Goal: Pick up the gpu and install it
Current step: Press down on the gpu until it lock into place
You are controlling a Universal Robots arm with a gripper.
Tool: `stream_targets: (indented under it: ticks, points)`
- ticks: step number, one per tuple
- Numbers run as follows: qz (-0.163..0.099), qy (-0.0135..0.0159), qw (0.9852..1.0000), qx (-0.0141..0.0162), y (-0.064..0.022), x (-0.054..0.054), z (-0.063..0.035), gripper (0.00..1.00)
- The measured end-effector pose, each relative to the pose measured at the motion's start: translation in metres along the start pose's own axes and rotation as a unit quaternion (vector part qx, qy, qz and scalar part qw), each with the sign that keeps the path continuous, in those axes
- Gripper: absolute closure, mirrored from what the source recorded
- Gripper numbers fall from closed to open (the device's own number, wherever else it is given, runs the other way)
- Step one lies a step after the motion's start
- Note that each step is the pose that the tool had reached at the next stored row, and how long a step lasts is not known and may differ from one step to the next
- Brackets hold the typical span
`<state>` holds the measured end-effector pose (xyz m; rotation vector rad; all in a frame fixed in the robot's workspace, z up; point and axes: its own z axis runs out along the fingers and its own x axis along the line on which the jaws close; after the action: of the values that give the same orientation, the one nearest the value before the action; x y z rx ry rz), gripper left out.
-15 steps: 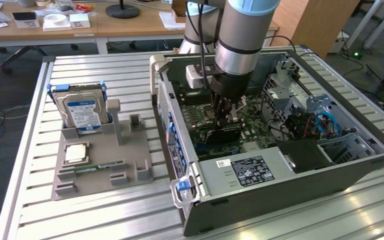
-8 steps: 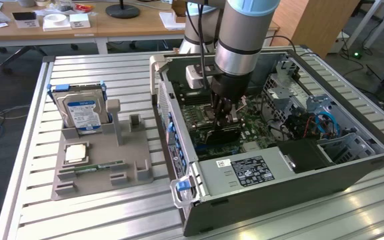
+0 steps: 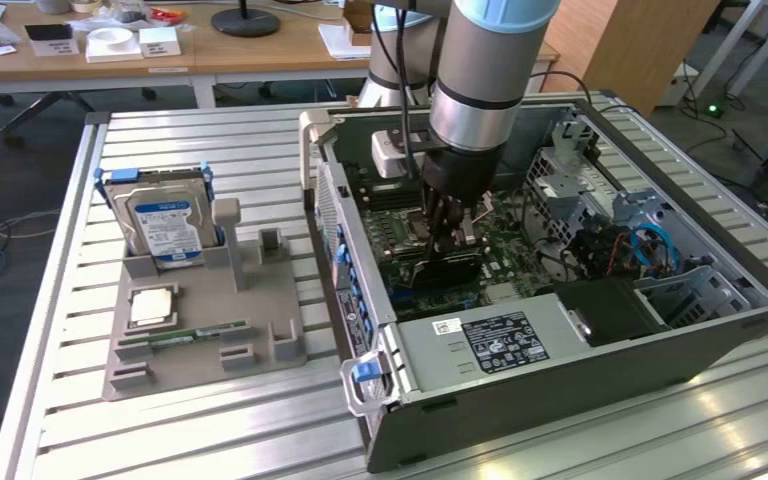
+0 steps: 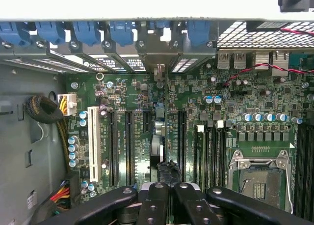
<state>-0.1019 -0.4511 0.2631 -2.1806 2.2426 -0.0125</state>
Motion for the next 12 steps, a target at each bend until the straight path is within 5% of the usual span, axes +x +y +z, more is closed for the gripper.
stream_targets:
  ticks: [12]
  points:
    - [0.000,-0.0001,1.0000,0.0000,0.0001,0.0000,0.0004,0.89]
